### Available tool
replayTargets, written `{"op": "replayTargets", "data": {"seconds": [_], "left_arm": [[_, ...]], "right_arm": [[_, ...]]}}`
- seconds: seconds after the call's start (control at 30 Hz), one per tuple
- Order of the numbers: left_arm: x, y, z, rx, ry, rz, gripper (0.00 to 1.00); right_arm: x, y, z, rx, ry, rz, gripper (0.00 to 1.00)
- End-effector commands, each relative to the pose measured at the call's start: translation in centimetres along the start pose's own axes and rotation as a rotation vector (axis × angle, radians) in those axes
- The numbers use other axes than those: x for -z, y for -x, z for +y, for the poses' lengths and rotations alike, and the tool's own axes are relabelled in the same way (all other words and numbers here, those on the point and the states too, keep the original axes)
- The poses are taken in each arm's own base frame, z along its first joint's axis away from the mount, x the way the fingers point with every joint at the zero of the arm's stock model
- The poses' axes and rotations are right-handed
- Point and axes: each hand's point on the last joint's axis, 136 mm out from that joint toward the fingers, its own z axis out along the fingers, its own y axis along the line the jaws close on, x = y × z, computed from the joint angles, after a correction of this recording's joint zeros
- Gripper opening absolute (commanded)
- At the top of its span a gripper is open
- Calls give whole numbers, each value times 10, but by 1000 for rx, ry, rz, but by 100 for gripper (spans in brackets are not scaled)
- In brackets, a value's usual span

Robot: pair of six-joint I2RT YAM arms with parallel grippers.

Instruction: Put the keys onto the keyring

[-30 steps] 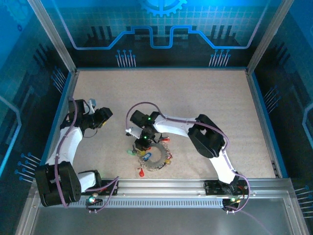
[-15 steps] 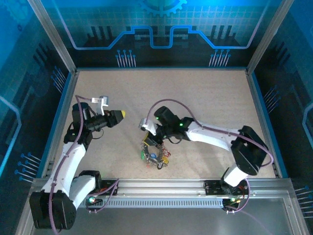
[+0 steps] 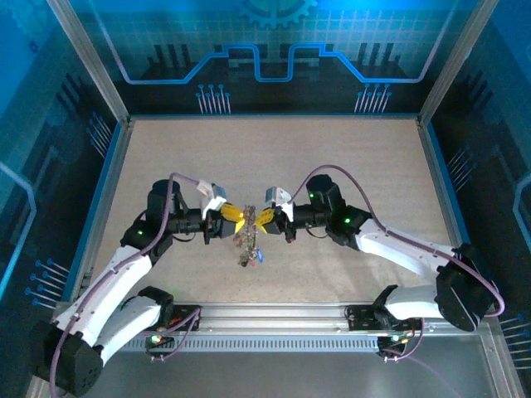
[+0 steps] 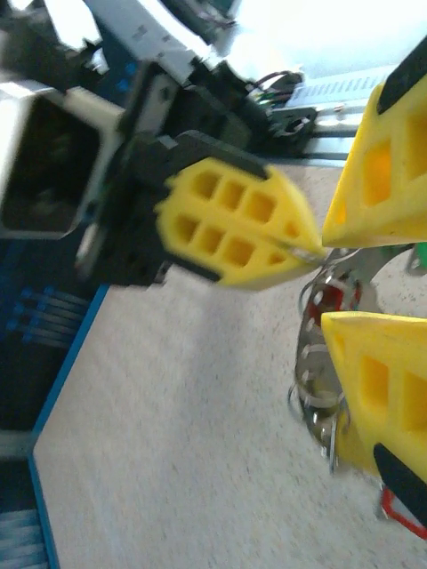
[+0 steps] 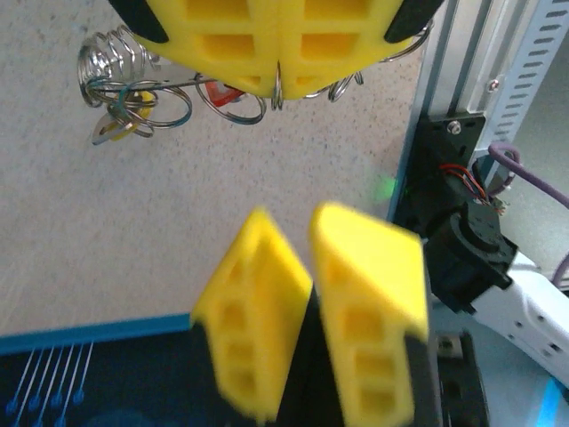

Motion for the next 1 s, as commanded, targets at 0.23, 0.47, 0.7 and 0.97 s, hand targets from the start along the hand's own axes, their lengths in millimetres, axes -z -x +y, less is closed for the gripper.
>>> {"op": "replayTargets", "data": {"seconds": [0.23, 0.47, 0.7, 0.97], "left_arm": [[-18, -4, -20, -285, -18, 89, 28], [-22, -6, -15, -332, 28, 105, 24], [-16, -5, -16, -391, 47, 112, 12], [-18, -2, -15, -361, 42, 109, 24]], "right_arm": [[15, 27, 14, 110, 65, -101, 0], [16, 24, 20, 114, 88, -89, 0], [17, 22, 25, 120, 119, -75, 0], [15, 23, 22, 127, 93, -68, 0]]}}
